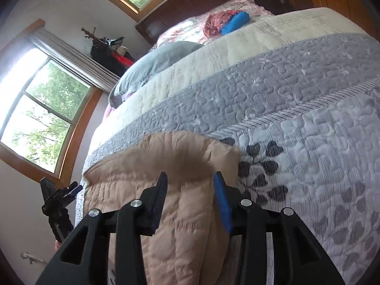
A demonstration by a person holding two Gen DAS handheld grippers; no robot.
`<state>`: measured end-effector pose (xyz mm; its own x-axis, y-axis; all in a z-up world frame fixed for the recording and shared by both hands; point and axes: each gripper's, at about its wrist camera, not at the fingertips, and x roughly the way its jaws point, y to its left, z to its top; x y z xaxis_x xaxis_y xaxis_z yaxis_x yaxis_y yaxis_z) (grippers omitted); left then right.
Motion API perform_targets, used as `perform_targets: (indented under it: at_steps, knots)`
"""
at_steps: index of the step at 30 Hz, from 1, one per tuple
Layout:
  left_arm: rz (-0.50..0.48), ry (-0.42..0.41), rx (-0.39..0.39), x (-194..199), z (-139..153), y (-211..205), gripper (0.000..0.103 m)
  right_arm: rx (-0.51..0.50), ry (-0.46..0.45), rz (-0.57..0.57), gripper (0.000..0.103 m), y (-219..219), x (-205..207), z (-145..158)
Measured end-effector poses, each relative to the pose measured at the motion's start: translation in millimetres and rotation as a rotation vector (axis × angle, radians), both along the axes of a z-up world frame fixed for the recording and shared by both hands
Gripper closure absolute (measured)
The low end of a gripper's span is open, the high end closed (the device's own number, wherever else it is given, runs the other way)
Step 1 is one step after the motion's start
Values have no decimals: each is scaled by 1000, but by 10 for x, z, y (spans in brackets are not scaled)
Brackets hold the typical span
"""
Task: Fold large clothes
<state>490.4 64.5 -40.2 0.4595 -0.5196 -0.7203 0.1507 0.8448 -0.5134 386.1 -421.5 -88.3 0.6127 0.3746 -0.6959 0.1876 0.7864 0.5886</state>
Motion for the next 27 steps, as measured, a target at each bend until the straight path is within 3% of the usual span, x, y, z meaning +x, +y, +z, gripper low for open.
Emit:
perform_targets:
  at_steps: [5, 11, 13, 17, 18, 20, 22, 27]
  knots:
    - [-8, -16, 129, -412, -55, 111, 47, -53, 4, 50, 62, 227, -343, -8]
    - [-32, -3, 188, -681, -324, 48, 44, -78, 64, 92, 62, 527, -455, -270]
    - [-35, 8, 178, -695, -407, -4, 50, -95, 86, 85, 62, 567, -436, -335]
    - [-5, -28, 247, -710, -408, -118, 75, -116, 96, 66, 89, 609, -377, -341]
    - [6, -36, 257, -707, -388, -130, 83, -111, 87, 67, 92, 619, -371, -313]
    - [37, -64, 236, -705, -310, -100, 89, -116, 55, 53, 93, 591, -357, -217]
    - [57, -88, 200, -688, -258, -33, 90, -120, 39, 42, 93, 572, -355, -172]
    - [45, -45, 268, -568, -535, -69, 91, -86, 99, 33, 93, 518, -271, -406]
